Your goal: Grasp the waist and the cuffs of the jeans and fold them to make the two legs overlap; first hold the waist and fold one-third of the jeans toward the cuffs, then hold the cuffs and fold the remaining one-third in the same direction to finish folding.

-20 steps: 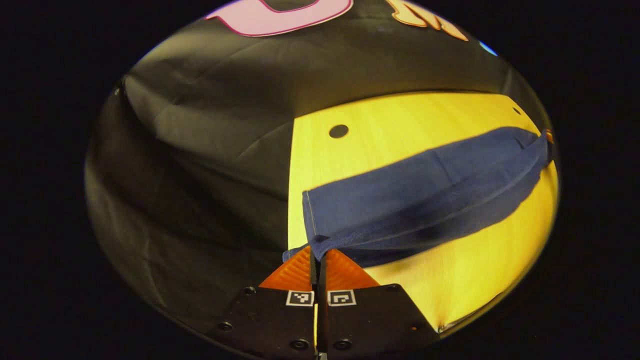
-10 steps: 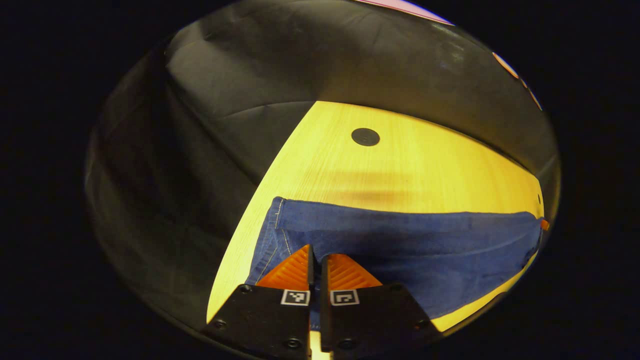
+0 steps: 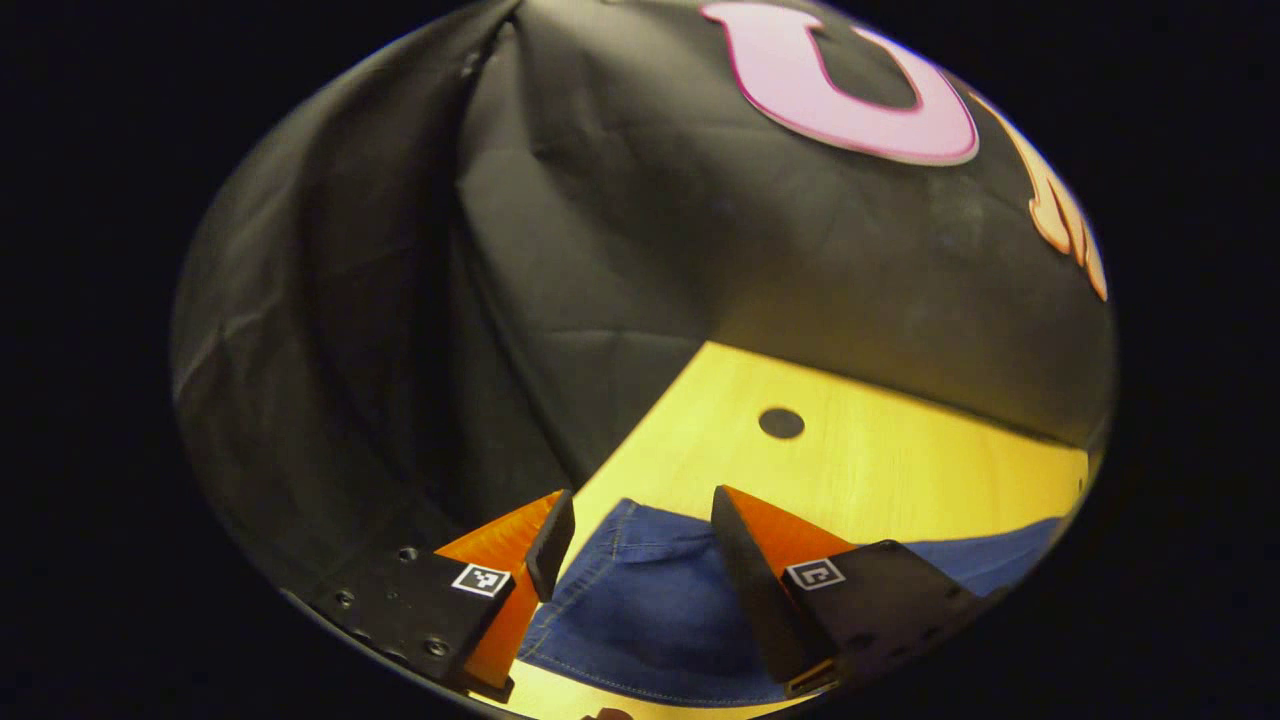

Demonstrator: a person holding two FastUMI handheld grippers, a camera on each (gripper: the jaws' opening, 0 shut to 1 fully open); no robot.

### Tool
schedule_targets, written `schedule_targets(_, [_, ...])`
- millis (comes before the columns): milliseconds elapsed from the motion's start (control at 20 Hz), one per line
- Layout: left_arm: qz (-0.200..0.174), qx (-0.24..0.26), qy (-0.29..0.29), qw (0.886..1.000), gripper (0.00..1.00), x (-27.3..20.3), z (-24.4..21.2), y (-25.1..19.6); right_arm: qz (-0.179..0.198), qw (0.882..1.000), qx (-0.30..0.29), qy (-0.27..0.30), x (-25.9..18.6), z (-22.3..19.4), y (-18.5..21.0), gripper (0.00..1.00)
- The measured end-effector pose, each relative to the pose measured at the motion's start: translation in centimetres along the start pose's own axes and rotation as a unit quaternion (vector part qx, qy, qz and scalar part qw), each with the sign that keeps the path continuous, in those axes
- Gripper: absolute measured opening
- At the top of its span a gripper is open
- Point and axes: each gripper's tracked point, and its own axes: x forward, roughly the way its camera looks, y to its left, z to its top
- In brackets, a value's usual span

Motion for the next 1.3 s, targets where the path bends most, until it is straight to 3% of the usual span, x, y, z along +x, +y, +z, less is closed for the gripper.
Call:
schedule_targets(200, [-0.006, -0.069, -0.01, 0.998, 0.86, -2.2, 2.8, 0.0, -0.045, 0.999, 0.016, 0.014, -4.4, -1.6, -7.1, 0.98])
schedule_targets(250, [-0.009, -0.085, -0.01, 0.996, 0.88, -2.9, 3.6, 0.3, -0.052, 0.998, 0.026, 0.019, -5.3, -2.3, -8.6, 0.94])
schedule_targets(300, [-0.013, -0.1, -0.009, 0.995, 0.89, -2.8, 3.8, 0.4, -0.056, 0.997, 0.037, 0.025, -5.9, -3.0, -9.8, 0.98])
schedule_targets(450, [-0.017, -0.122, -0.003, 0.992, 0.89, -2.7, 4.3, 0.6, -0.063, 0.995, 0.061, 0.043, -6.1, -5.1, -12.4, 0.94])
schedule_targets(500, [-0.016, -0.12, 0.002, 0.993, 0.89, -2.7, 4.2, 0.6, -0.063, 0.995, 0.064, 0.05, -5.8, -5.9, -12.7, 0.98])
schedule_targets(600, [-0.011, -0.113, 0.009, 0.993, 0.89, -2.4, 4.1, 0.4, -0.054, 0.994, 0.071, 0.064, -5.0, -7.2, -13.2, 0.94])
schedule_targets(650, [-0.01, -0.108, 0.009, 0.994, 0.89, -2.2, 4.1, 0.4, -0.051, 0.994, 0.072, 0.071, -4.5, -7.7, -13.5, 0.98])
schedule_targets(700, [-0.01, -0.104, 0.009, 0.994, 0.89, -2.2, 4.0, 0.3, -0.048, 0.993, 0.071, 0.079, -4.4, -8.3, -14.0, 0.94])
schedule_targets(800, [-0.009, -0.099, 0.01, 0.995, 0.89, -2.2, 3.9, 0.3, -0.041, 0.993, 0.072, 0.083, -3.5, -8.5, -14.2, 0.98])
schedule_targets(950, [-0.007, -0.074, 0.012, 0.997, 0.89, -2.2, 4.0, 0.2, -0.027, 0.992, 0.076, 0.094, -2.6, -9.2, -13.9, 0.94])
schedule_targets(1000, [-0.008, -0.065, 0.012, 0.998, 0.89, -2.3, 4.0, 0.1, -0.024, 0.993, 0.072, 0.094, -2.3, -9.4, -13.8, 0.99])
schedule_targets(1200, [-0.016, -0.05, 0.01, 0.999, 0.89, -2.7, 3.9, 0.1, -0.016, 0.993, 0.054, 0.105, -1.5, -10.6, -13.2, 0.98])
schedule_targets(1250, [-0.017, -0.049, 0.01, 0.999, 0.89, -2.8, 4.0, 0.0, -0.023, 0.992, 0.046, 0.112, -1.4, -11.3, -13.6, 0.95])
schedule_targets(1300, [-0.016, -0.048, 0.009, 0.999, 0.89, -2.9, 4.1, 0.1, -0.026, 0.994, 0.035, 0.104, -1.4, -11.1, -13.8, 0.86])
